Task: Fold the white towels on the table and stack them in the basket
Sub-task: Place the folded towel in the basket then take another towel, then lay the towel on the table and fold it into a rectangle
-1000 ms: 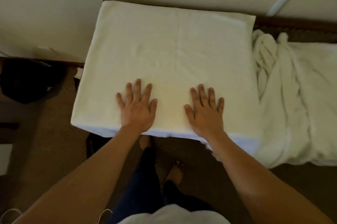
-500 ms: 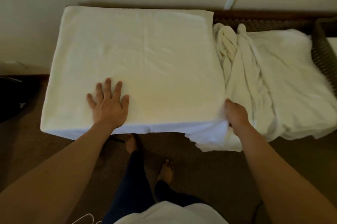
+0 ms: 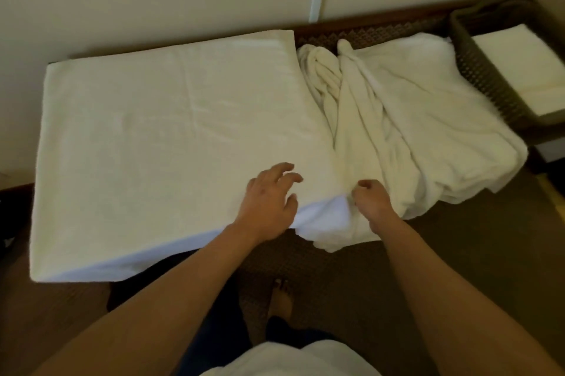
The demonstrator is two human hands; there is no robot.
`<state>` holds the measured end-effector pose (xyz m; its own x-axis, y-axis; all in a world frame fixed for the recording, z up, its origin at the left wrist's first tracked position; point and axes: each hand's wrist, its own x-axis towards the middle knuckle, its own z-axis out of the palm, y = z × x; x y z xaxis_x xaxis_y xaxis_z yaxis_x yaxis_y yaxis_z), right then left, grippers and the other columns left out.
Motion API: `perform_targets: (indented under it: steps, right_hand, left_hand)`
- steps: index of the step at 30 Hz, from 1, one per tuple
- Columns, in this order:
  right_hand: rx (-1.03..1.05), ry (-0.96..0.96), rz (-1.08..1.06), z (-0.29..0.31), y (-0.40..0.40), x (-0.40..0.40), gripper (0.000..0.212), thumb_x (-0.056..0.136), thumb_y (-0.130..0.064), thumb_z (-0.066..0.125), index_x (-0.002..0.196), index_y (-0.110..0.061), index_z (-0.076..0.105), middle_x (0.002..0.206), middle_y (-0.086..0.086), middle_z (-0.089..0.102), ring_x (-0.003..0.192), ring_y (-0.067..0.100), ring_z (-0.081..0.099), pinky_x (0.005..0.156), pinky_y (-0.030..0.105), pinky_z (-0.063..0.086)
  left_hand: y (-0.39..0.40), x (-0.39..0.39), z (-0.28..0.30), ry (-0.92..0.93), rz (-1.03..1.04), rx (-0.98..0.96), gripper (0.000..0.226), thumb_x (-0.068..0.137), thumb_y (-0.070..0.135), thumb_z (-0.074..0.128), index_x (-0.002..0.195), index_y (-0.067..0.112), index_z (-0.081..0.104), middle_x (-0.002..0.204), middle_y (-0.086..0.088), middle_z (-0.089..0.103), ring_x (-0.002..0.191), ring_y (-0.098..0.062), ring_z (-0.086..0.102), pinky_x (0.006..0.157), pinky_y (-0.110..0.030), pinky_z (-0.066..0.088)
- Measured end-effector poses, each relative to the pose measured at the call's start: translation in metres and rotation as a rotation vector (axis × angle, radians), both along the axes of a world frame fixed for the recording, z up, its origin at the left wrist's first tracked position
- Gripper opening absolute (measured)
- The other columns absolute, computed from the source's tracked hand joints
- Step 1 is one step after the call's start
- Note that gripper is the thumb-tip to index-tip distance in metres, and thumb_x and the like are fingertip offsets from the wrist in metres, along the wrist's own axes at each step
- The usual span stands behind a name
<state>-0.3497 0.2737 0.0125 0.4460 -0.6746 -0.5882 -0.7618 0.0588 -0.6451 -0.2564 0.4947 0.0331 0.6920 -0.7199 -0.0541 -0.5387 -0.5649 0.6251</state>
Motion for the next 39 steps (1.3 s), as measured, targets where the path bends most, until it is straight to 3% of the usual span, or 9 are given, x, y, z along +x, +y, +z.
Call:
perform_targets:
  steps: [4,10,13,15,21,24,27,34,39]
  right_hand:
    - [0.074,0.118,0.134,-0.013,0.005,-0.008,0.017,0.096,-0.012,0.059,0.109,-0.005,0.069,0.107,0.009,0.066,0.088,0.02,0.06,0.079,0.03,0.049]
    - [-0.136,-0.255,-0.151,0.008,0.018,-0.016,0.017,0.099,-0.016,0.057,0.088,-0.009,0.067,0.082,0.004,0.063,0.076,0.016,0.057,0.064,0.021,0.044]
    - [-0.198,-0.445,0.209,0.036,0.048,-0.012,0.009,0.099,-0.018,0.059,0.093,-0.019,0.066,0.087,-0.004,0.064,0.078,0.006,0.058,0.069,0.013,0.044]
    - [-0.162,-0.388,0.505,0.035,0.062,-0.008,0.015,0.101,-0.02,0.058,0.11,-0.02,0.07,0.098,-0.009,0.066,0.09,0.005,0.061,0.078,0.013,0.046]
    - [-0.119,-0.221,0.015,0.004,0.054,-0.005,0.019,0.098,-0.031,0.057,0.112,-0.019,0.061,0.101,-0.003,0.063,0.092,0.017,0.063,0.073,0.028,0.049]
    - [-0.203,-0.095,0.103,-0.001,0.05,0.0,0.041,0.091,-0.052,0.066,0.109,-0.017,0.053,0.098,-0.005,0.059,0.087,0.014,0.061,0.068,0.027,0.045]
    - [-0.292,-0.089,0.124,-0.007,0.054,0.004,0.036,0.092,-0.045,0.068,0.104,-0.015,0.052,0.095,-0.003,0.058,0.084,0.016,0.061,0.062,0.026,0.042]
    - [-0.39,0.004,0.239,-0.005,0.045,0.007,0.037,0.094,-0.049,0.063,0.097,-0.013,0.052,0.088,-0.001,0.058,0.076,0.019,0.059,0.063,0.031,0.044]
    - [-0.427,-0.018,0.238,-0.013,0.041,0.007,0.019,0.099,-0.02,0.05,0.084,-0.01,0.045,0.077,0.005,0.052,0.063,0.02,0.05,0.048,0.027,0.029]
  left_hand:
    - [-0.042,0.001,0.003,0.143,-0.069,0.021,0.04,0.097,0.02,0.056,0.137,0.024,0.056,0.152,0.002,0.043,0.134,-0.022,0.048,0.113,-0.041,0.039]
    - [-0.063,0.006,0.011,0.477,0.178,0.124,0.053,0.1,0.059,0.047,0.135,0.019,0.057,0.135,-0.002,0.059,0.118,-0.022,0.058,0.102,-0.042,0.047]
    - [-0.07,0.014,0.027,0.701,0.298,0.032,0.067,0.098,0.07,0.04,0.105,0.01,0.069,0.103,-0.004,0.067,0.095,-0.022,0.062,0.085,-0.037,0.047]
    - [-0.068,0.015,0.03,0.803,0.383,-0.058,0.045,0.098,0.057,0.055,0.087,0.015,0.068,0.091,0.0,0.068,0.088,-0.019,0.064,0.078,-0.031,0.05]
    - [-0.063,0.016,0.018,0.773,0.45,-0.086,0.015,0.099,0.029,0.062,0.084,0.031,0.064,0.09,0.008,0.068,0.087,-0.012,0.066,0.074,-0.026,0.052]
    - [-0.066,0.012,0.016,0.75,0.401,-0.049,0.013,0.099,0.033,0.06,0.087,0.033,0.066,0.095,0.007,0.07,0.092,-0.014,0.066,0.087,-0.034,0.055]
    - [-0.069,0.008,0.017,0.717,0.359,0.003,0.018,0.097,0.031,0.058,0.096,0.021,0.072,0.101,-0.002,0.073,0.096,-0.021,0.068,0.09,-0.04,0.054]
    - [-0.075,0.01,0.013,0.679,0.35,0.064,0.033,0.094,0.027,0.056,0.107,-0.001,0.069,0.106,-0.02,0.07,0.077,-0.019,0.057,0.067,-0.032,0.043]
    - [-0.08,0.006,0.011,0.647,0.345,0.112,0.029,0.092,0.022,0.055,0.067,0.012,0.045,0.07,-0.003,0.048,0.061,-0.017,0.046,0.057,-0.028,0.033]
